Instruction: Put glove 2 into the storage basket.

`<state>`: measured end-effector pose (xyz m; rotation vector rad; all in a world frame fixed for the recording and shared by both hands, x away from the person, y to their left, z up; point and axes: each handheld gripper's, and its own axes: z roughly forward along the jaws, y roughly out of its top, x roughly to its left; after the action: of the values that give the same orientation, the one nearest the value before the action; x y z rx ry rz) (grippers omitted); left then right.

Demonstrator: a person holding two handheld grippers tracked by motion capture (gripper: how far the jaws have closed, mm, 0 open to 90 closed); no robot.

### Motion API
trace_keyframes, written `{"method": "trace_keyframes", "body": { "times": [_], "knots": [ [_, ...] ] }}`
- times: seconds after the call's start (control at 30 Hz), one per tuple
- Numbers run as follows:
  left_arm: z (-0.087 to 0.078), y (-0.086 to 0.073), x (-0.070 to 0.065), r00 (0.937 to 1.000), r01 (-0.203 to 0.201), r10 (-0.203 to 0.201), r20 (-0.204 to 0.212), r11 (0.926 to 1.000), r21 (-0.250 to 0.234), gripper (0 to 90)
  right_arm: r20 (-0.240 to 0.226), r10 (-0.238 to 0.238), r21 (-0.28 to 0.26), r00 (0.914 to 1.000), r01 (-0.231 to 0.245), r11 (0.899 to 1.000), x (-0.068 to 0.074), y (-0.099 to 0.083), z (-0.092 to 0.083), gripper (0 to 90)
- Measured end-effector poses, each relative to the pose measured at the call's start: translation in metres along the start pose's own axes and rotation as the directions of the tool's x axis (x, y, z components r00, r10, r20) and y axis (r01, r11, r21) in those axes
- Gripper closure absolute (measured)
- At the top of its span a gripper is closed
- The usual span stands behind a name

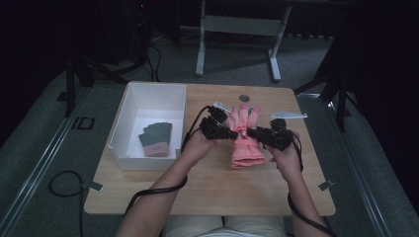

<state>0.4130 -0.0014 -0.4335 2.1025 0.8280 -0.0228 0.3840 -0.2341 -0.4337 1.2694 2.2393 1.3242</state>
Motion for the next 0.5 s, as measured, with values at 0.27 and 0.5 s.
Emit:
{"method": "trace_keyframes", "body": {
  "times": [0.27,0.5],
  "knots": [
    [-0.031,0.018,-0.005,0.999,-0.038,0.037,-0.023,0.999,-0.026,81.1,-0.009,-0.034,-0.055,0.9994,0.034,0.998,0.013,0.024,-0.011,70.1],
    [-0.06,0.028,-0.004,0.9968,-0.056,0.053,-0.059,0.9973,-0.047,81.1,-0.027,-0.066,-0.093,0.9975,0.063,0.994,0.031,0.052,-0.013,70.1]
  ]
}}
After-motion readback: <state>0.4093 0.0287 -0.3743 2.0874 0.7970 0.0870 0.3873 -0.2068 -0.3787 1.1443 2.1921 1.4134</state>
